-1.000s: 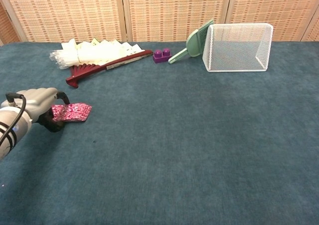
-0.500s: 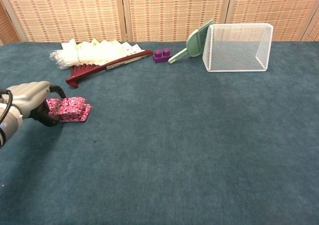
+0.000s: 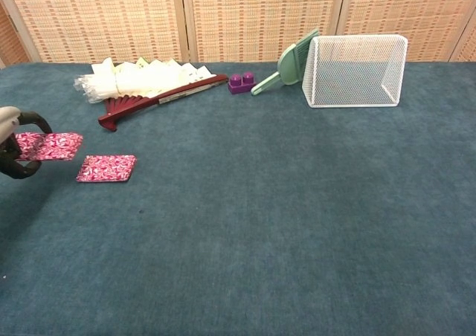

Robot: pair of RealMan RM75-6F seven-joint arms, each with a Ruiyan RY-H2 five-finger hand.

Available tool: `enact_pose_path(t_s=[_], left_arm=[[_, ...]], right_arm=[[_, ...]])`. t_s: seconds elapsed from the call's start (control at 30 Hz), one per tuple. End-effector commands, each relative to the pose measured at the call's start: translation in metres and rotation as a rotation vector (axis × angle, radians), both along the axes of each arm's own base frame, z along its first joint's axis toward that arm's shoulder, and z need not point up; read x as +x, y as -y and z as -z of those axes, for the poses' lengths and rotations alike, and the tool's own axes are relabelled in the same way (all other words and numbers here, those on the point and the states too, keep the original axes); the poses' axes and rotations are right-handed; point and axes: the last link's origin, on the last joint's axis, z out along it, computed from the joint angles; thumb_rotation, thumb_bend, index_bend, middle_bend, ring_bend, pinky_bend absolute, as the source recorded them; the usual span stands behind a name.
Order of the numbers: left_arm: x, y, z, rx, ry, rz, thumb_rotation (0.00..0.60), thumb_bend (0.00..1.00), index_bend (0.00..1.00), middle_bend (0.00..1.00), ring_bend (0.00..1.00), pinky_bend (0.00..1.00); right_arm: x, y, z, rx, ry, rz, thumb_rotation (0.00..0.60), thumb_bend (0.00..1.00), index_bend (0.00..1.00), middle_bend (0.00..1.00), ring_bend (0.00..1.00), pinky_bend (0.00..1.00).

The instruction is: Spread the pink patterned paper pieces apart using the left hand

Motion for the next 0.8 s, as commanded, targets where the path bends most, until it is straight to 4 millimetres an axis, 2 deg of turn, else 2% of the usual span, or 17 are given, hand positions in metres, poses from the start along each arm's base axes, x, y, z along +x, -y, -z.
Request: enact_pose_path(t_s=[0.03, 0.4, 0.6, 0.8], left_arm=[[-0.014, 0.007, -0.009, 0.000, -0.007, -0.007, 0.600, 0.42, 0.42, 1.00, 1.00, 1.00], [-0.057, 0.008, -0.014, -0.021, -0.040, -0.062, 0.600, 0.42, 0.41, 1.00, 1.00, 1.00], [-0.064, 0.008, -0.008, -0.023, -0.053, -0.077, 0.600, 0.42, 0.23, 1.00, 1.00, 1.00], [-0.065, 0.007, -0.005, -0.032, -0.075, -0.081, 0.600, 0.40, 0.12, 1.00, 1.00, 1.00]], right_arm=[[0.000, 0.000, 0.001, 0.000, -0.001, 0.001, 0.600, 0.46, 0.73, 0.55, 0.59, 0.89], [0.000, 0.001, 0.001, 0.001, -0.005, 0.005, 0.600, 0.47, 0.73, 0.55, 0.59, 0.89], [0.000, 0.001, 0.001, 0.011, -0.003, 0.008, 0.600, 0.46, 0.73, 0.55, 0.59, 0.89], [0.000, 0.001, 0.000, 0.007, 0.000, 0.006, 0.600, 0.46, 0.73, 0.55, 0.59, 0.89]])
